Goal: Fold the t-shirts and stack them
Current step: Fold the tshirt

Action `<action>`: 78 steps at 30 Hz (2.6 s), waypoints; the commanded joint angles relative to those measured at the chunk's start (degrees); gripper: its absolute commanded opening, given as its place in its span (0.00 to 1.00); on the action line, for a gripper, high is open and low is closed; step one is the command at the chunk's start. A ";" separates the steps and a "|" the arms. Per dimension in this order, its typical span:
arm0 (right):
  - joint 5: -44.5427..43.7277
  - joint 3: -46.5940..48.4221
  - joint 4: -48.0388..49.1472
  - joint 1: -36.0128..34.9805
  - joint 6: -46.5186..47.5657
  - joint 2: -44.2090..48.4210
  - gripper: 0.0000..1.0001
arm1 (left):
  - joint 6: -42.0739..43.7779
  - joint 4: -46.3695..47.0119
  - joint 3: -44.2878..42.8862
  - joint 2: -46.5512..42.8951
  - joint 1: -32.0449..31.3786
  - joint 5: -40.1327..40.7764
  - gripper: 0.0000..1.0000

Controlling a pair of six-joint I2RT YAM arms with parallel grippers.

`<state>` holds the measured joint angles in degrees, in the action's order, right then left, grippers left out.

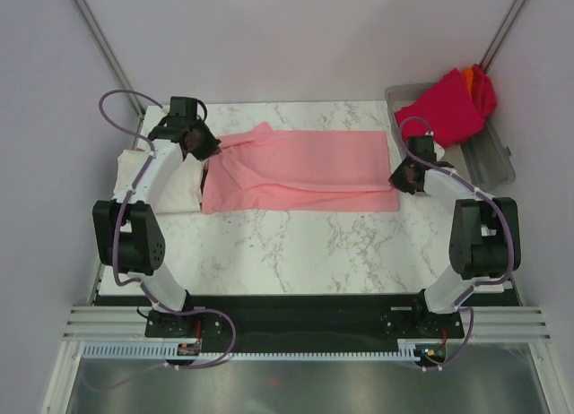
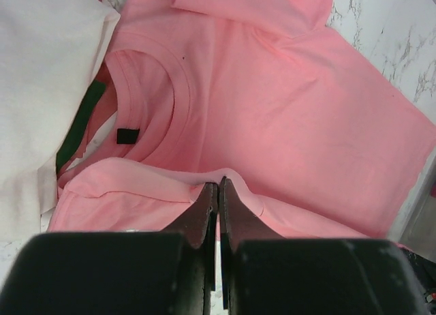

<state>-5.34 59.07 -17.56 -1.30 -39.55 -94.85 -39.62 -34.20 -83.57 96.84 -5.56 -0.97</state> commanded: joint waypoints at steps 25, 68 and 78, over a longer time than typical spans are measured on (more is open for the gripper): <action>-9.22 -26.62 14.75 -5.72 -11.06 31.28 0.53 | -1.60 8.87 10.05 -10.42 -0.59 -8.95 0.89; -26.48 -34.02 17.93 -9.78 -25.06 23.46 0.00 | -1.08 18.11 44.45 -38.12 -0.50 -11.07 0.90; -21.73 -37.80 6.76 0.23 -14.86 38.16 0.00 | -1.87 18.37 52.27 -43.40 -0.68 -9.05 0.90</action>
<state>-26.89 21.65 -6.63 -4.34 -59.33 -57.74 -42.65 -16.78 -32.51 55.33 -6.13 -11.68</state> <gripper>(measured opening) 0.009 0.905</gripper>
